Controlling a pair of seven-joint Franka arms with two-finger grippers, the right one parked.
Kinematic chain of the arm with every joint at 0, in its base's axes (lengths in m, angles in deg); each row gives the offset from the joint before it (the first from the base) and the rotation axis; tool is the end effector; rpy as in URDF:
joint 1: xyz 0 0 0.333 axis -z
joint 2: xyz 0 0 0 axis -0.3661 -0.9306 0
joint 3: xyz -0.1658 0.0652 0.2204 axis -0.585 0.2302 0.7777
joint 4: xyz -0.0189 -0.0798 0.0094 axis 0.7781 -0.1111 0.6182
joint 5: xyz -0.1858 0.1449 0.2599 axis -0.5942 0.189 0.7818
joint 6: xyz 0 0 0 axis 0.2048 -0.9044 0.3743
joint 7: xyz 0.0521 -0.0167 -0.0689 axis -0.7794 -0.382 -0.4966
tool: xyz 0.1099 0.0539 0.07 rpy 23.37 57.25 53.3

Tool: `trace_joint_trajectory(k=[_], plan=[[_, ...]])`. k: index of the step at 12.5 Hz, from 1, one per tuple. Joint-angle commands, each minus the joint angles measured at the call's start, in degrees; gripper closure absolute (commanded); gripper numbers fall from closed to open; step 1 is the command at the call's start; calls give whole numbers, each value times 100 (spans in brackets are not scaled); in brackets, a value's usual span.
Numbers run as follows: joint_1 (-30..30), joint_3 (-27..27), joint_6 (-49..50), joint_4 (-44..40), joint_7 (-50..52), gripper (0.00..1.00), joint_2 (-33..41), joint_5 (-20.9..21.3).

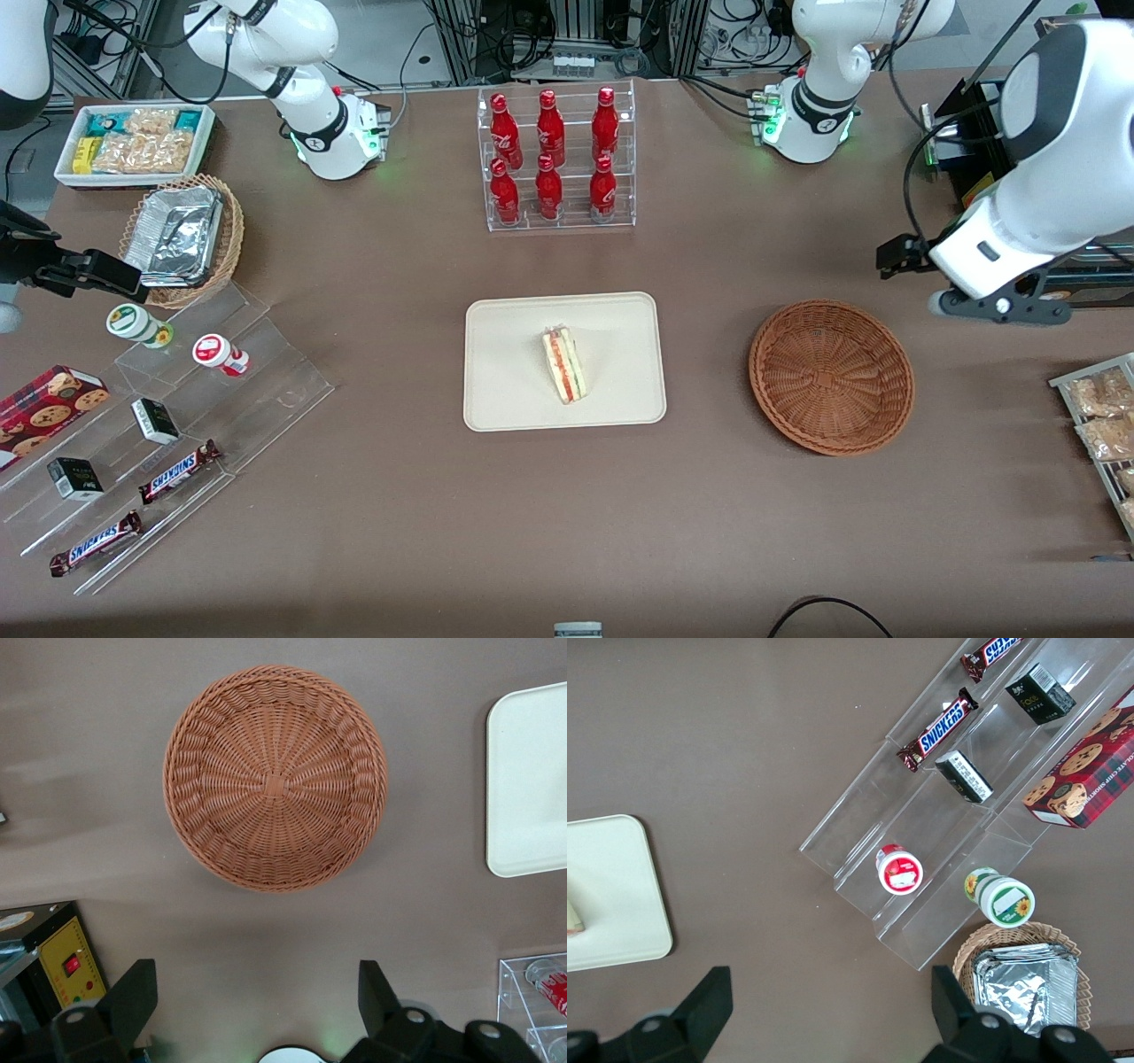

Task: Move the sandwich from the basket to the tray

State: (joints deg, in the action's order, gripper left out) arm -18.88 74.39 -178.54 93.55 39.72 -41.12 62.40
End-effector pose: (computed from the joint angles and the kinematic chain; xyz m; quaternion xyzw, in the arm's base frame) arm 0.5021 -0.0633 0.4929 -0.9941 0.0696 0.0812 0.0196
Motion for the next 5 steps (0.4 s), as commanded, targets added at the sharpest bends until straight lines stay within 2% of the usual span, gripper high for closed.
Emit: trace_joint_trajectory(k=[1, 2, 5], plan=[[-93, -65, 193, 132, -74, 0, 418, -24], [-284, -100, 220, 132, -74, 0, 489, -6], [-357, -83, 264, 70, -74, 0, 551, -6]])
